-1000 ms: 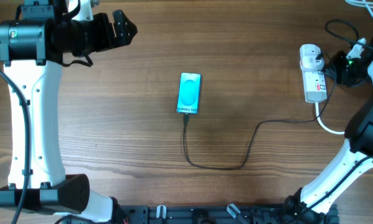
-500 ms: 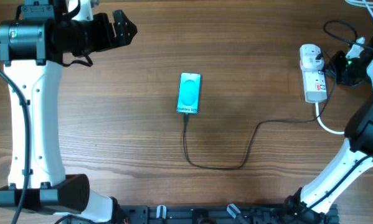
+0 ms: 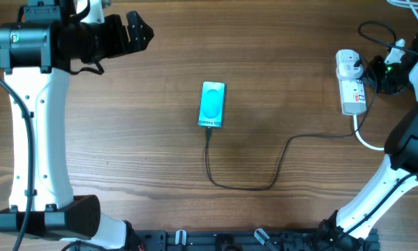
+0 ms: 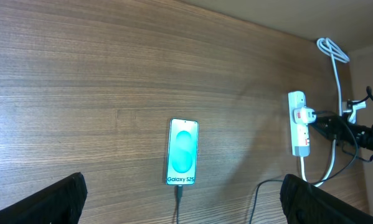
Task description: Plug charger to phone and switch on socket
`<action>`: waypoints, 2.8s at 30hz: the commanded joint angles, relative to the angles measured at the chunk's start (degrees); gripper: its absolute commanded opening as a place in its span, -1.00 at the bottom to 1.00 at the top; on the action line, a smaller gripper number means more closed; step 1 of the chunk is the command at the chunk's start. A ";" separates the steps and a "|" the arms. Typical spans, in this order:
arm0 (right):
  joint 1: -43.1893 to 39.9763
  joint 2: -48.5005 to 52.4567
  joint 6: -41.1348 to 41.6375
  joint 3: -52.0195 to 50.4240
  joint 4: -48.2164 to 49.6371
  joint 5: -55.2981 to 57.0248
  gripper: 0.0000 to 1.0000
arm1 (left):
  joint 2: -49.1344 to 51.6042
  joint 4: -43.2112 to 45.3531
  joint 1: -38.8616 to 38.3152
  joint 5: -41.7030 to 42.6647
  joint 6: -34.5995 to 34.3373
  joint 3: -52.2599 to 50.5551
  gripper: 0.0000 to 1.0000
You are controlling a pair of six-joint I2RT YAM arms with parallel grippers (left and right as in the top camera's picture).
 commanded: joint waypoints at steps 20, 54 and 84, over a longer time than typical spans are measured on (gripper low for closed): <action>3.48 1.66 1.14 -6.16 -1.77 0.13 -0.92 | -0.15 0.15 -0.04 -0.13 0.09 -0.04 1.00; -8.09 -17.97 9.16 8.85 -5.97 0.76 -0.91 | -0.15 0.15 -0.04 -0.13 0.09 -0.04 1.00; 14.71 -51.17 11.56 8.74 -43.60 -5.64 0.99 | -0.15 0.15 -0.04 -0.13 0.09 -0.04 1.00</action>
